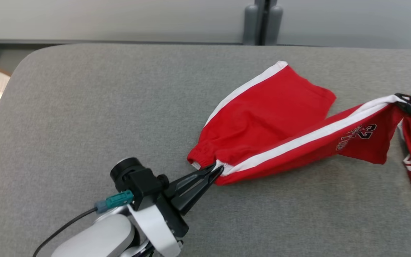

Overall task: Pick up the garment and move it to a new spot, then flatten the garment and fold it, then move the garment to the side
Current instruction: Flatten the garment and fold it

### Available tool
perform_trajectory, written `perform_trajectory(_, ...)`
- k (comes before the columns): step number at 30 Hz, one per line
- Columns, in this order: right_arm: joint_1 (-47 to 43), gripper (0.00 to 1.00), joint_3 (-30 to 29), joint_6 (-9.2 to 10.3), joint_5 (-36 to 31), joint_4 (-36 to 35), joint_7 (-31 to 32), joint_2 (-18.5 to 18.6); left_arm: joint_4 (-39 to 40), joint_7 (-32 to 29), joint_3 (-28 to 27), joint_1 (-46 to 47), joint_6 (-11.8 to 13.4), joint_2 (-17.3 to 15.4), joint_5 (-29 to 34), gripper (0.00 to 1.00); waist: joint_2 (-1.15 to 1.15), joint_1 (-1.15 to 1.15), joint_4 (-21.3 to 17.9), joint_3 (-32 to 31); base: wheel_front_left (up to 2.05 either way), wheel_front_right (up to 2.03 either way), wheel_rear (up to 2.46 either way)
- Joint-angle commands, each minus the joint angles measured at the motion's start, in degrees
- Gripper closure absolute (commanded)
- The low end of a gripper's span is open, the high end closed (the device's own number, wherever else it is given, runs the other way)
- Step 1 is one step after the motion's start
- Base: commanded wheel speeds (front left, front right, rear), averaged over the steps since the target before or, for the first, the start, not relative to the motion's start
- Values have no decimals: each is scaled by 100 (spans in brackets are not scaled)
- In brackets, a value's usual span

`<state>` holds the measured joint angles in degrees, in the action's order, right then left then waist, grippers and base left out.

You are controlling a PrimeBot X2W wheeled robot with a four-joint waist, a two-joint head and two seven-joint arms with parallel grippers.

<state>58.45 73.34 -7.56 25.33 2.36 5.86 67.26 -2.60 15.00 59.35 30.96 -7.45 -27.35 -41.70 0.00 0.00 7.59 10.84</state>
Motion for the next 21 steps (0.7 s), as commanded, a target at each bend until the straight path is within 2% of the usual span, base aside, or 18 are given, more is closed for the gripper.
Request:
perform_trajectory(1,96,100,5,15,-44,24,98,-69,-16,24,-42,135,-4,53,-9,100,0,0,199,198,0,0,0)
perform_trajectory(13,775,100,3,15,-349,79,970,-266,-533,24,-126,831,-4,695,-286,100,0,0,909,954,0,0,0)
perform_trajectory(21,1151,100,5,15,-876,166,1304,-397,-866,24,-199,1140,-4,1095,-361,100,0,0,1221,1320,0,0,0)
